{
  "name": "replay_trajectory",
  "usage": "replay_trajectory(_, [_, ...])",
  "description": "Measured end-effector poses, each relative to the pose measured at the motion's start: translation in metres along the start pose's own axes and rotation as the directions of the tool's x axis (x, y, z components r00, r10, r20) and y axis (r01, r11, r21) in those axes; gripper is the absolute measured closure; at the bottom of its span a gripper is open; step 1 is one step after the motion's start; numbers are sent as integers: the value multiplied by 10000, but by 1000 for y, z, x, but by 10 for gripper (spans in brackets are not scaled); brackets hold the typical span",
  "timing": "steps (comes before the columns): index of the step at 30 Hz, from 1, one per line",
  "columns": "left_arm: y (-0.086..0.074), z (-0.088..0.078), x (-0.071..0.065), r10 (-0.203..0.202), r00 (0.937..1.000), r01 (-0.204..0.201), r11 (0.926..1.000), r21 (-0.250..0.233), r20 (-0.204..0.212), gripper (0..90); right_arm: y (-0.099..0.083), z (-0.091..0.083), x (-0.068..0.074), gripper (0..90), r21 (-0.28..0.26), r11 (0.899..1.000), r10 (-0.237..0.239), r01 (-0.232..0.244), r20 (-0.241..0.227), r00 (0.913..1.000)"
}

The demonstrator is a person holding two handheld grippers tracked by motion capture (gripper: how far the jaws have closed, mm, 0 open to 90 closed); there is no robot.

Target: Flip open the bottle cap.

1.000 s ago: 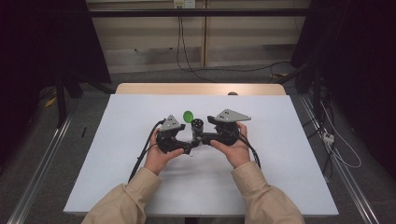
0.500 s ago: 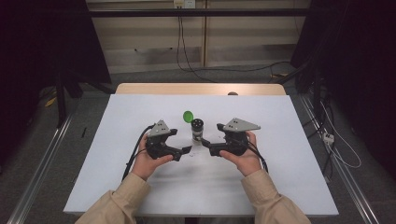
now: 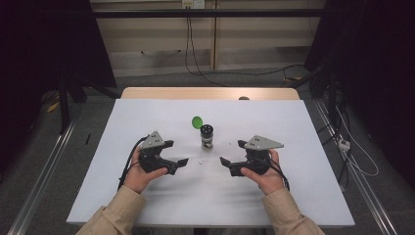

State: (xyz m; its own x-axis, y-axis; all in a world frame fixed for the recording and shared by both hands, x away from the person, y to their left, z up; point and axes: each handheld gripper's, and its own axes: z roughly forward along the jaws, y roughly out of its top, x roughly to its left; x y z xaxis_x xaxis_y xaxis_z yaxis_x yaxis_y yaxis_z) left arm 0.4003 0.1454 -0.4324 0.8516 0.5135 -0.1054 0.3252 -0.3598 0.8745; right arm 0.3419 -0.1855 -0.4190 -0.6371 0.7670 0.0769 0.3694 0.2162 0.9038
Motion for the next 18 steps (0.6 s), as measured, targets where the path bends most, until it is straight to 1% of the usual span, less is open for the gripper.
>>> replay_trajectory(2, [-1,-3,0,-65,10000,65,10000,-54,21,72,-3,-2,-1,97,-11,10000,21,-21,22,10000])
replay_trajectory(5, [-3,-7,0,31,10000,-30,9999,116,-59,68,-8,-6,-3,95,-3,10000,75,-75,68,9999])
replay_trajectory(7, [-5,-10,0,66,10000,-66,9999,106,-39,67,-11,-8,-5,92,56,9999,106,-106,75,9999])
replay_trajectory(8, [-6,-11,0,95,9999,-94,9999,107,-85,67,-12,-9,-5,91,94,9999,94,-94,85,9999])
replay_trajectory(11, [-10,-16,2,-2,9999,3,10000,77,-135,67,-17,-13,-6,89,149,9998,111,-113,142,9998])
replay_trajectory(13, [-12,-19,3,80,9997,-77,9999,117,-233,68,-21,-16,-8,89,193,9997,116,-120,195,9997])
replay_trajectory(15, [-14,-21,3,19,9996,-16,9999,105,-268,67,-24,-20,-9,90,194,9997,171,-175,245,9996])
replay_trajectory(16, [-14,-22,3,80,9995,-76,9999,123,-310,67,-26,-21,-10,90,241,9996,171,-178,265,9995])
replay_trajectory(18, [-16,-24,3,63,9995,-59,9999,118,-319,68,-29,-23,-11,90,314,9994,167,-176,298,9994])
